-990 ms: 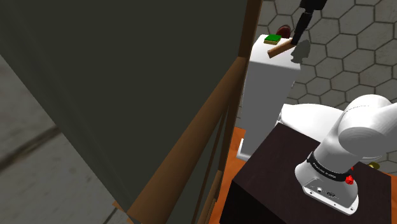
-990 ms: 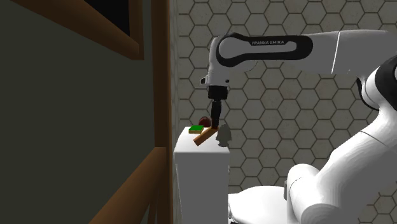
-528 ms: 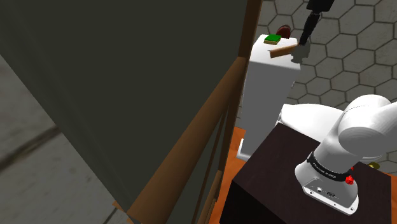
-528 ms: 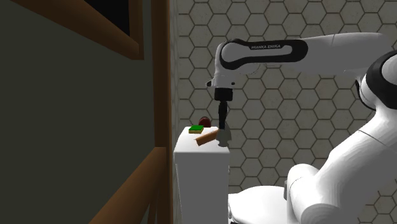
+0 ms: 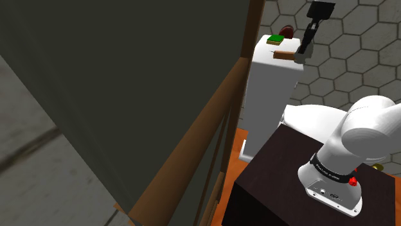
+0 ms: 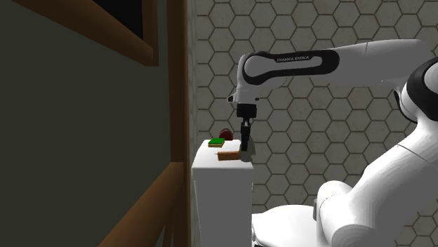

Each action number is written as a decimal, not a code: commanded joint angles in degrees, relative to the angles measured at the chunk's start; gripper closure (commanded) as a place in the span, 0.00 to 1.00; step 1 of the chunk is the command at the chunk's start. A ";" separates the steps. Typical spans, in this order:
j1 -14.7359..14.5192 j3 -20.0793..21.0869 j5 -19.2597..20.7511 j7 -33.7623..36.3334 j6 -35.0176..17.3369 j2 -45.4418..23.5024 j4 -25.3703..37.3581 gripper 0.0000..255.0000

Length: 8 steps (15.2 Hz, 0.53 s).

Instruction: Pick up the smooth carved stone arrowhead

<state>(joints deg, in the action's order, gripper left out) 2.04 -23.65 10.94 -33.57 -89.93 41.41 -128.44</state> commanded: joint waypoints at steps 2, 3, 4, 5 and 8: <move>0.01 -0.01 0.02 0.00 -0.03 0.03 -0.06 1.00; 0.01 -0.01 0.02 -0.01 -0.03 0.02 -0.06 1.00; 0.01 -0.01 0.02 0.00 -0.04 0.02 -0.07 1.00; 0.01 -0.01 0.02 0.00 -0.04 0.03 -0.08 1.00; -0.06 0.12 -0.11 -0.01 0.69 -0.15 0.83 1.00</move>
<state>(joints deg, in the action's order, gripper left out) 2.06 -23.54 10.90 -33.53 -89.65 41.51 -128.25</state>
